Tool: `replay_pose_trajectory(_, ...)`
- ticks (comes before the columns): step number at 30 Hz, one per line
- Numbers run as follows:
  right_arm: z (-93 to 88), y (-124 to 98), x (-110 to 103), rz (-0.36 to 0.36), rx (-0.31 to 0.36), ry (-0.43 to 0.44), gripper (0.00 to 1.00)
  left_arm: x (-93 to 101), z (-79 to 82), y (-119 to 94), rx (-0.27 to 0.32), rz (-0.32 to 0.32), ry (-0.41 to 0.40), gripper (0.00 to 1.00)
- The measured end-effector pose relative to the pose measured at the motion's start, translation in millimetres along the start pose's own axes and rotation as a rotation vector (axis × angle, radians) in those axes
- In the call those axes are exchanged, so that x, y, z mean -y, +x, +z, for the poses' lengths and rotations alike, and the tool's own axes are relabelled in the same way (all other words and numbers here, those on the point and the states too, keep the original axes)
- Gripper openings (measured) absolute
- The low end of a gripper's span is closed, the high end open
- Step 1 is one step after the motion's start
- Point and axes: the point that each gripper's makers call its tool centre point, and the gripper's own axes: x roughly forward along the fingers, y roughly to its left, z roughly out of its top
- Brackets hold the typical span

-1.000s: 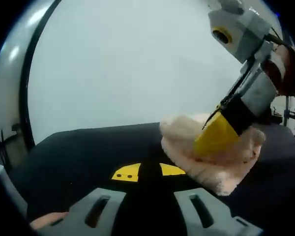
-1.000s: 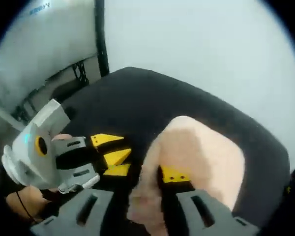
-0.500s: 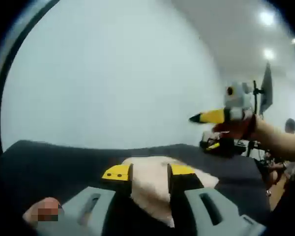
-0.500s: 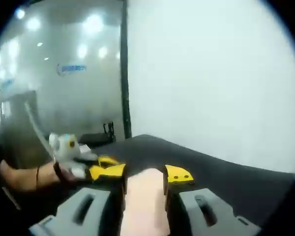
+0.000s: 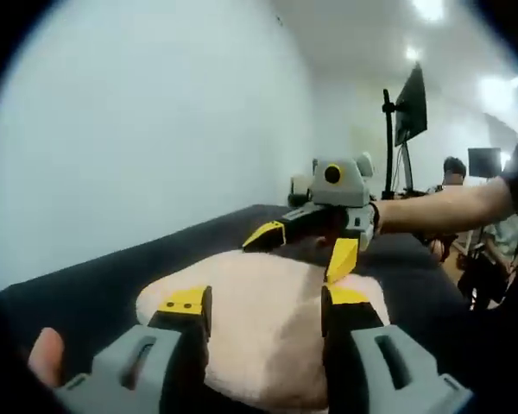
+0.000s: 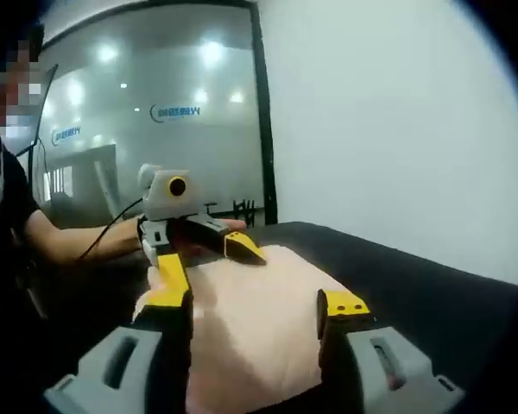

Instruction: Fold the towel on the table until its edges align and the towel forms a compact rectangular stack.

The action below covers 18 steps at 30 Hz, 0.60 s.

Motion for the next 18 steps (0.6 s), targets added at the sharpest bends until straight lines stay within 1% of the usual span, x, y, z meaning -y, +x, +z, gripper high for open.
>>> replay_pose_trajectory(1, -2.6, 1, 1, 0.002, -0.002, 0.002, 0.57, -2.7, -7.8, 3, -0.012, 0.000, 0.011, 0.54)
replay_pose_trajectory(2, -9.6, 2, 4, -0.002, -0.018, -0.005, 0.56, -4.6, -14.0, 4, -0.031, 0.001, 0.016, 0.55)
replay_pose_trajectory(3, -16.2, 3, 5, -0.006, -0.039, -0.034, 0.55, -8.4, -22.1, 5, -0.058, 0.009, 0.009, 0.54)
replay_pose_trajectory(4, -20.5, 6, 1, -0.001, -0.046, -0.028, 0.54, -5.1, -22.4, 5, -0.047, 0.005, -0.011, 0.54)
replay_pose_trajectory(6, -30.4, 5, 3, -0.009, -0.070, 0.007, 0.53, -4.6, -24.9, 5, -0.035, -0.004, -0.033, 0.53)
replay_pose_trajectory(7, -33.4, 3, 4, -0.012, -0.071, 0.020, 0.52, -4.9, -26.3, 7, -0.034, -0.013, -0.048, 0.52)
replay_pose_trajectory(8, -36.5, 1, 9, -0.015, -0.067, 0.030, 0.51, -5.3, -27.2, 9, -0.030, -0.021, -0.062, 0.52)
replay_pose_trajectory(9, -39.6, -2, 10, -0.022, -0.057, 0.040, 0.51, 0.0, -25.6, 9, -0.025, -0.023, -0.065, 0.52)
replay_pose_trajectory(11, -42.8, -7, 10, -0.035, -0.009, 0.035, 0.49, 7.3, -28.8, 13, -0.022, -0.031, -0.070, 0.51)
replay_pose_trajectory(12, -44.9, -9, 10, -0.043, -0.019, 0.034, 0.48, 8.4, -30.7, 15, -0.023, -0.032, -0.072, 0.49)
replay_pose_trajectory(13, -45.8, -8, 9, -0.055, -0.036, 0.038, 0.47, 3.0, -35.3, 16, -0.029, -0.023, -0.084, 0.47)
replay_pose_trajectory(14, -48.2, -7, 14, -0.062, -0.043, 0.048, 0.46, 2.7, -36.9, 15, -0.029, -0.020, -0.088, 0.46)
replay_pose_trajectory(16, -48.9, -6, 13, -0.072, -0.052, 0.070, 0.43, 5.7, -35.2, 14, -0.025, -0.006, -0.101, 0.43)
replay_pose_trajectory(18, -50.1, -7, 14, -0.075, -0.057, 0.076, 0.42, 2.2, -35.7, 15, -0.022, 0.002, -0.103, 0.43)
